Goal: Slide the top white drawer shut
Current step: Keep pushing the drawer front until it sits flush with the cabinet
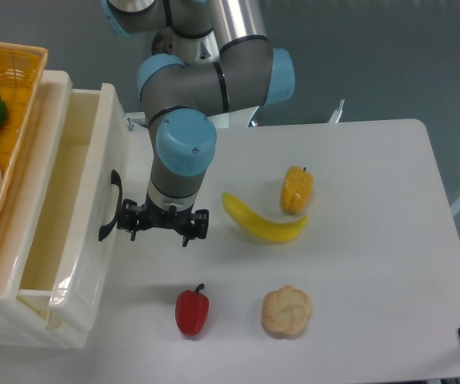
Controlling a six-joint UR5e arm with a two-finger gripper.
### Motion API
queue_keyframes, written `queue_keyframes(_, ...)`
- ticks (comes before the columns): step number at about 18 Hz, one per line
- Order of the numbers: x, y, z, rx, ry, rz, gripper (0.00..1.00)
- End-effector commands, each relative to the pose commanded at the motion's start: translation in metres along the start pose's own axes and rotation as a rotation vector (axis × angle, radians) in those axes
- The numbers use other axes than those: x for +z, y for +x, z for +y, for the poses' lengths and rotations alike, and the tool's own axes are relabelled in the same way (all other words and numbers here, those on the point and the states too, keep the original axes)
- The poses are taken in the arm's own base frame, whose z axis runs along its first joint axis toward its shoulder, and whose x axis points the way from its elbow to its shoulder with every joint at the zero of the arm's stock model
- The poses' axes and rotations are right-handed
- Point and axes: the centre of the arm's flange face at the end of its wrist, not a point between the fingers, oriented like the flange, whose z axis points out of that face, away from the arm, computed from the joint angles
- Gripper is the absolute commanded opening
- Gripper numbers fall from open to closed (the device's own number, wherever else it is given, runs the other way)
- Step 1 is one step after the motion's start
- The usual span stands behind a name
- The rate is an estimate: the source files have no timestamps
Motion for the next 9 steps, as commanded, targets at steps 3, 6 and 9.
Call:
queue_keyframes(3,0.0016,0.0024,-0.0001,0.004,-0.003,-0.001,1.0)
queue_keyframes(6,0.0035,0.0098,0.0,0.016,-0.007,0.0,1.0)
queue_keyframes(9,0.0029,0.012,0.0001,0.012,-0.005,0.0,1.0)
